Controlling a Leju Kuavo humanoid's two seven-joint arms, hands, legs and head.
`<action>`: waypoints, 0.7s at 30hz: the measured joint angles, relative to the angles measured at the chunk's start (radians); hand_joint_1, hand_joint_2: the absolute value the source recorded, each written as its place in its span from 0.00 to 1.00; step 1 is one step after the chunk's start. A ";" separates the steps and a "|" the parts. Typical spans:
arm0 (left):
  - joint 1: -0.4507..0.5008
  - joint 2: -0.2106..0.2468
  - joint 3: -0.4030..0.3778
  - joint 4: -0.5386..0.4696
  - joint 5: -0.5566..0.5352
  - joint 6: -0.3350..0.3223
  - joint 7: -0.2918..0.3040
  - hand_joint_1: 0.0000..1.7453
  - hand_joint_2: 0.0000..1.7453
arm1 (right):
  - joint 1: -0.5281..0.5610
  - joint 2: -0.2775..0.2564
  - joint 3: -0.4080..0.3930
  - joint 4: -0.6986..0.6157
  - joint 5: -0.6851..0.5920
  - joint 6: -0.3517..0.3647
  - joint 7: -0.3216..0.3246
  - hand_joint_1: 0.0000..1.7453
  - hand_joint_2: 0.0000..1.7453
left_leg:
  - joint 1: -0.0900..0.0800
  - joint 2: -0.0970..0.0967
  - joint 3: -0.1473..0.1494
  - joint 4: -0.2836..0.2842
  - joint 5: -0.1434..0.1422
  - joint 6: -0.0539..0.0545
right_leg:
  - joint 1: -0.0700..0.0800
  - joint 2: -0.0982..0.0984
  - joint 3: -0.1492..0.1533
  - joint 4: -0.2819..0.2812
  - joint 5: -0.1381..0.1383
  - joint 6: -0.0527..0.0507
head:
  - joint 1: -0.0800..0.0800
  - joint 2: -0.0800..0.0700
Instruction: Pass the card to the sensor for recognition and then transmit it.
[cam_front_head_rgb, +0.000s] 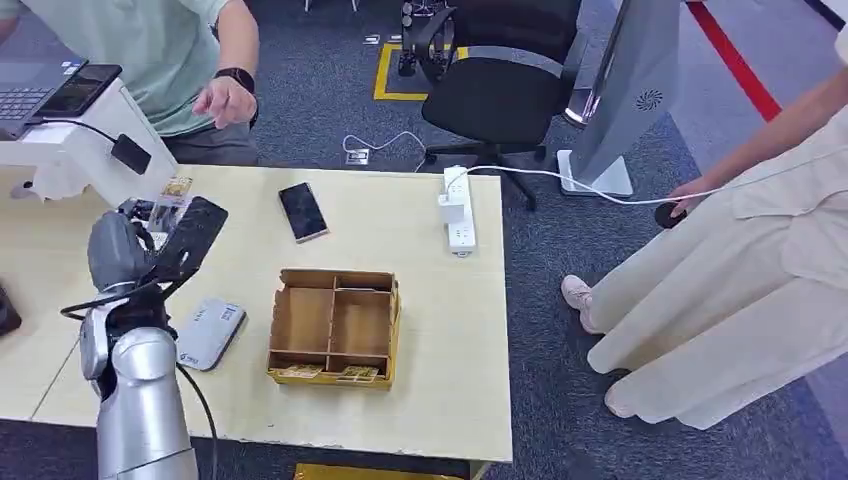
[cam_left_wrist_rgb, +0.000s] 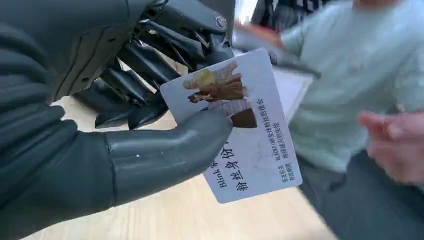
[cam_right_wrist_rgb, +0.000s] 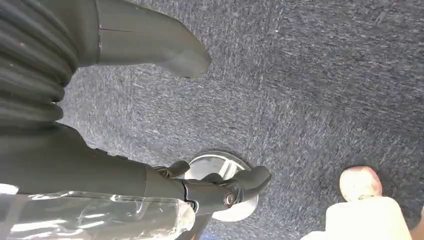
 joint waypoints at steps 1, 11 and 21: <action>-0.021 -0.012 -0.014 0.000 -0.042 0.020 0.000 1.00 1.00 | -0.001 0.000 0.000 0.005 0.004 -0.001 0.000 0.00 1.00 | 0.000 0.000 0.000 0.000 0.000 0.000 | 0.000 0.000 0.000 0.000 0.000 0.000 | 0.000 0.000; -0.081 -0.060 -0.057 0.002 -0.198 0.106 -0.021 1.00 1.00 | -0.003 0.002 0.006 0.024 0.024 0.002 0.003 0.00 1.00 | 0.000 0.000 0.000 0.000 0.000 0.000 | 0.000 0.000 0.000 0.000 0.000 0.000 | 0.000 0.000; -0.130 -0.080 -0.063 0.036 -0.341 0.205 -0.042 1.00 1.00 | -0.003 0.019 0.032 0.036 0.037 -0.001 0.016 0.00 1.00 | 0.000 0.000 0.000 0.000 0.000 0.000 | 0.000 0.000 0.000 0.000 0.000 0.000 | 0.000 0.000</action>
